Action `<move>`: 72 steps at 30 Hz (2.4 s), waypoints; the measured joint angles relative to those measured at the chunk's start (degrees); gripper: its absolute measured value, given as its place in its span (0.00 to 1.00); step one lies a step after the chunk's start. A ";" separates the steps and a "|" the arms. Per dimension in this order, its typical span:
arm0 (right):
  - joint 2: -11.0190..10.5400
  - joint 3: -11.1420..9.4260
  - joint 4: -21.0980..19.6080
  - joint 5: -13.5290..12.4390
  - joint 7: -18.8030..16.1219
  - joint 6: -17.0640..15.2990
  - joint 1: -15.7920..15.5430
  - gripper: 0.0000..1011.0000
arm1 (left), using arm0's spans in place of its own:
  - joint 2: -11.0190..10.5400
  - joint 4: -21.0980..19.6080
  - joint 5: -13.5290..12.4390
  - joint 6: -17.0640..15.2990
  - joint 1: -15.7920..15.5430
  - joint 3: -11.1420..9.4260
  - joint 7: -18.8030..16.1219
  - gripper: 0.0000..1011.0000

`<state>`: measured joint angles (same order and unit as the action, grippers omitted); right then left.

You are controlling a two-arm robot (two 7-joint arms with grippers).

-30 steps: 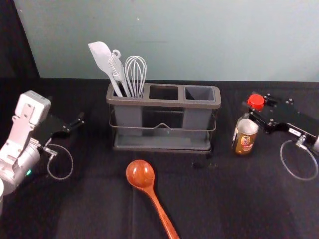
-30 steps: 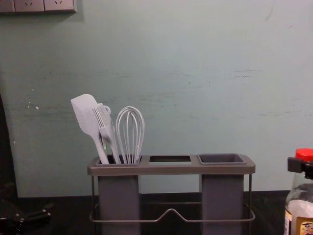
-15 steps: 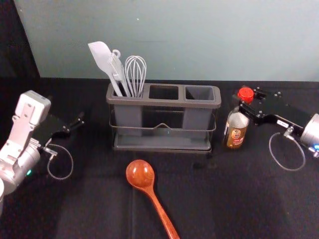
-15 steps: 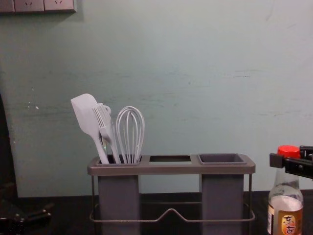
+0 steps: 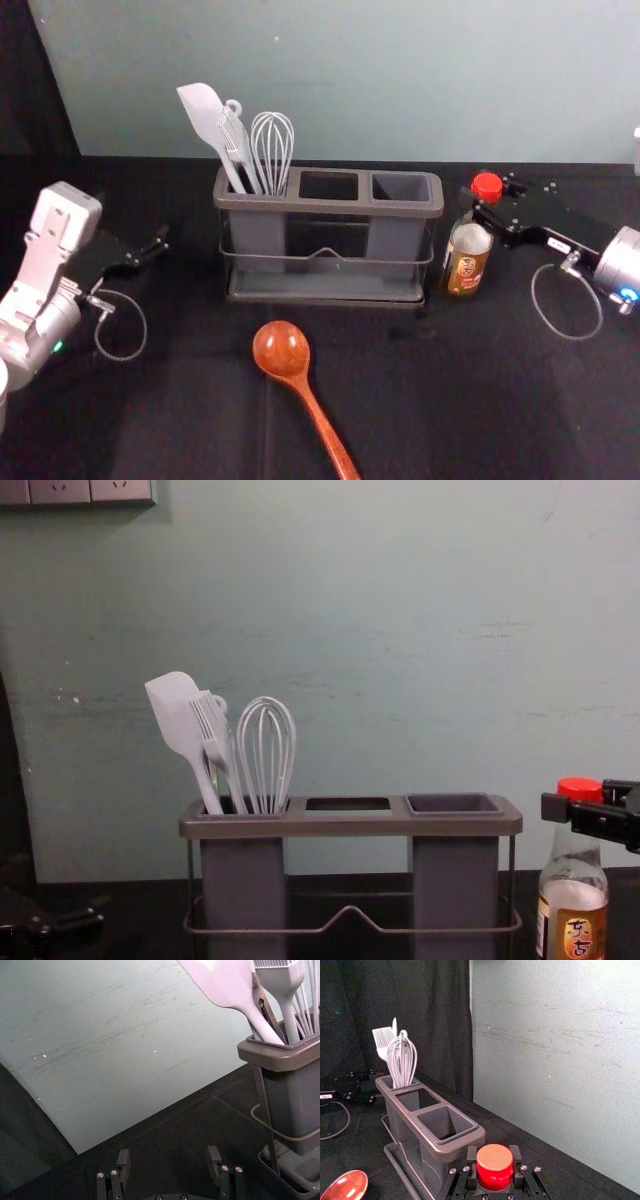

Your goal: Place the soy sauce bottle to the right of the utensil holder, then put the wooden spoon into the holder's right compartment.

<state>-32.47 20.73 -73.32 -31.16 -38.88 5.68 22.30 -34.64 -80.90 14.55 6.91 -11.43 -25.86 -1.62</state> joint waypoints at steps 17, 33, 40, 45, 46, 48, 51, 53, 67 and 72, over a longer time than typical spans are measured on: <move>0.91 0.08 1.65 0.40 0.04 0.23 0.70 0.38 | 0.00 0.00 0.00 0.00 0.00 0.00 0.00 0.99; 1.28 0.21 2.33 0.36 -0.37 0.33 1.06 0.38 | 0.00 0.00 0.00 0.00 0.00 0.00 0.00 0.99; 1.26 0.20 2.28 0.36 -0.37 0.34 1.06 0.38 | 0.00 0.00 0.00 0.00 0.00 0.00 0.00 0.99; 1.25 0.19 2.24 0.35 -0.36 0.35 1.05 0.45 | 0.00 0.00 0.00 0.00 0.00 0.00 0.00 0.99; 1.25 0.19 2.24 0.35 -0.36 0.36 1.05 0.50 | 0.00 0.00 0.00 0.00 0.00 0.00 0.00 0.99; 1.24 0.19 2.22 0.35 -0.36 0.35 1.04 0.56 | 0.00 0.00 0.00 0.00 0.00 0.00 0.00 0.99; 1.22 0.19 2.21 0.35 -0.36 0.35 1.02 0.64 | 0.00 0.00 0.00 0.00 0.00 0.00 0.00 0.99; 1.22 0.19 2.19 0.35 -0.36 0.35 1.01 0.72 | 0.00 0.00 0.00 0.00 0.00 0.00 0.00 0.99; 1.19 0.19 2.19 0.36 -0.36 0.34 0.97 0.99 | 0.00 0.00 0.00 0.00 0.00 0.00 0.00 0.99; 1.19 0.19 2.19 0.36 -0.36 0.34 0.97 0.99 | 0.00 0.00 0.00 0.00 0.00 0.00 0.00 0.99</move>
<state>-31.28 20.92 -71.13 -30.80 -39.24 6.01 23.27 -34.65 -80.90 14.55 6.91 -11.43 -25.86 -1.62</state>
